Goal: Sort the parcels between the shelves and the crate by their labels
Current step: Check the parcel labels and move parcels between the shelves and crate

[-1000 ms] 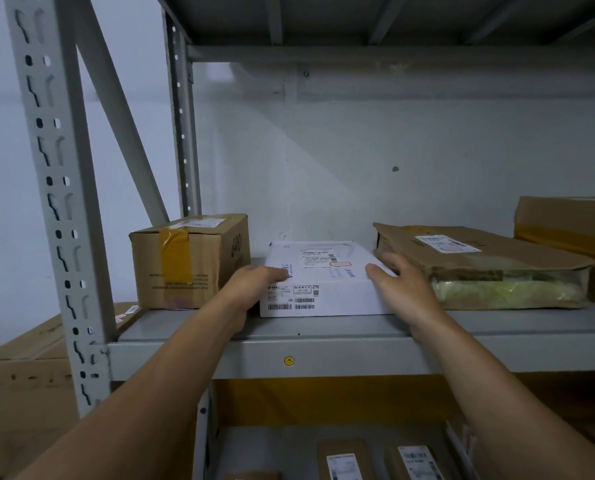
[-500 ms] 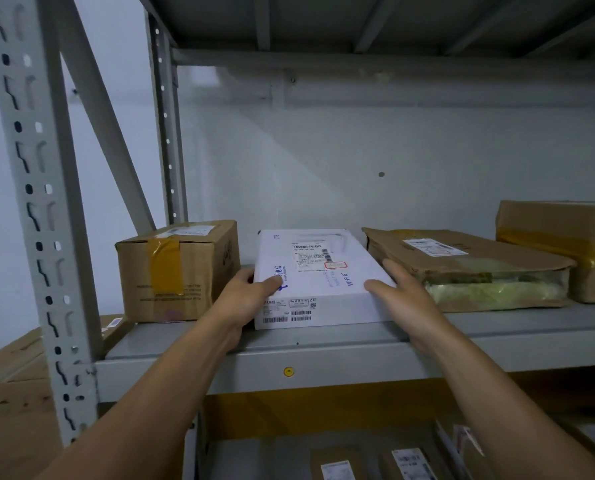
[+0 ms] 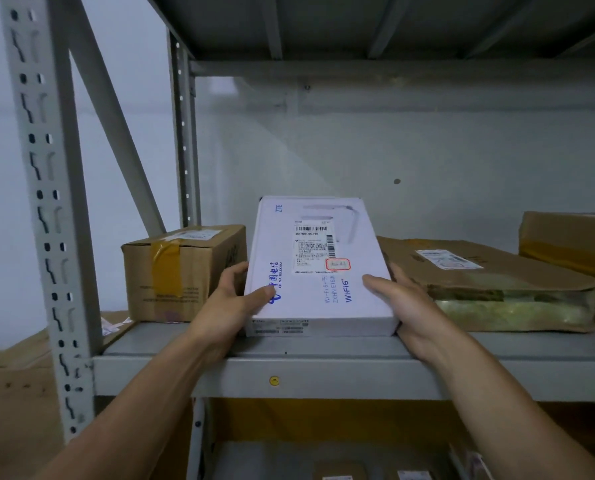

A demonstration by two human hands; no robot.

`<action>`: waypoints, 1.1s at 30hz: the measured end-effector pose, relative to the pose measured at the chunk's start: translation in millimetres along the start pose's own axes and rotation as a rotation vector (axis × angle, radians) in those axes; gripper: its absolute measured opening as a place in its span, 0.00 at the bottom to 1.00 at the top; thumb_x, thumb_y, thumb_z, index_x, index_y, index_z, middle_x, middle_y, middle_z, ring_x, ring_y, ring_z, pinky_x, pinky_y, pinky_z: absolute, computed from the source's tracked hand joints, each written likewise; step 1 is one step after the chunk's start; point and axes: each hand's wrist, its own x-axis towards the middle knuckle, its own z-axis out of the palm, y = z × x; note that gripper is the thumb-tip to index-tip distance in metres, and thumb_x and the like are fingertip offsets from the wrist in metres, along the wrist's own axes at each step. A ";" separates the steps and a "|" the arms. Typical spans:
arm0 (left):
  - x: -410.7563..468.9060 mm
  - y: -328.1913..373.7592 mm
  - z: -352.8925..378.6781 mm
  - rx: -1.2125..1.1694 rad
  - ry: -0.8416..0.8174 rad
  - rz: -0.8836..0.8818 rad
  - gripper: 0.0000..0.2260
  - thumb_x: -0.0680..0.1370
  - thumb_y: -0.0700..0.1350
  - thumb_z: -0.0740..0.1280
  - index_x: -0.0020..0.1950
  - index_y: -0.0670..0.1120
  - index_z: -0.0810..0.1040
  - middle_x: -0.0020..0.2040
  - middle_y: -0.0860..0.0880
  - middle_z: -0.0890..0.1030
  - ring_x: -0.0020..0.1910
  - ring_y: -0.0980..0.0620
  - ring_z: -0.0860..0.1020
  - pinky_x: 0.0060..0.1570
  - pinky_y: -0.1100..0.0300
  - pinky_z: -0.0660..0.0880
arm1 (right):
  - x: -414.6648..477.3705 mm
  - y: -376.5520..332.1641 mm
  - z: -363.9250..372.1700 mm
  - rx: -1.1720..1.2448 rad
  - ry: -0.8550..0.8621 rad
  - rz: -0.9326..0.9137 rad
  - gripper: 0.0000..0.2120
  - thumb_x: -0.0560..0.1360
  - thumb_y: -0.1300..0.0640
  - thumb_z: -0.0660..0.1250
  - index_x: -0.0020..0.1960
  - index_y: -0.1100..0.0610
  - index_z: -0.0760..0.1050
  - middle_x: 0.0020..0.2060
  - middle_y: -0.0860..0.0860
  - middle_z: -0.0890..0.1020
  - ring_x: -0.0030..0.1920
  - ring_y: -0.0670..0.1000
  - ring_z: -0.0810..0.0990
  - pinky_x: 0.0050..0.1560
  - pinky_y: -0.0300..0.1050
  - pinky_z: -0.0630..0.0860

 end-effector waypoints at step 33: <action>-27.0 -0.2 17.7 -0.024 0.151 0.350 0.17 0.72 0.56 0.66 0.58 0.67 0.67 0.56 0.55 0.81 0.48 0.57 0.84 0.38 0.63 0.80 | -22.1 -2.1 6.9 0.082 -0.056 -0.276 0.19 0.68 0.44 0.67 0.59 0.37 0.72 0.48 0.38 0.85 0.47 0.43 0.85 0.38 0.37 0.80</action>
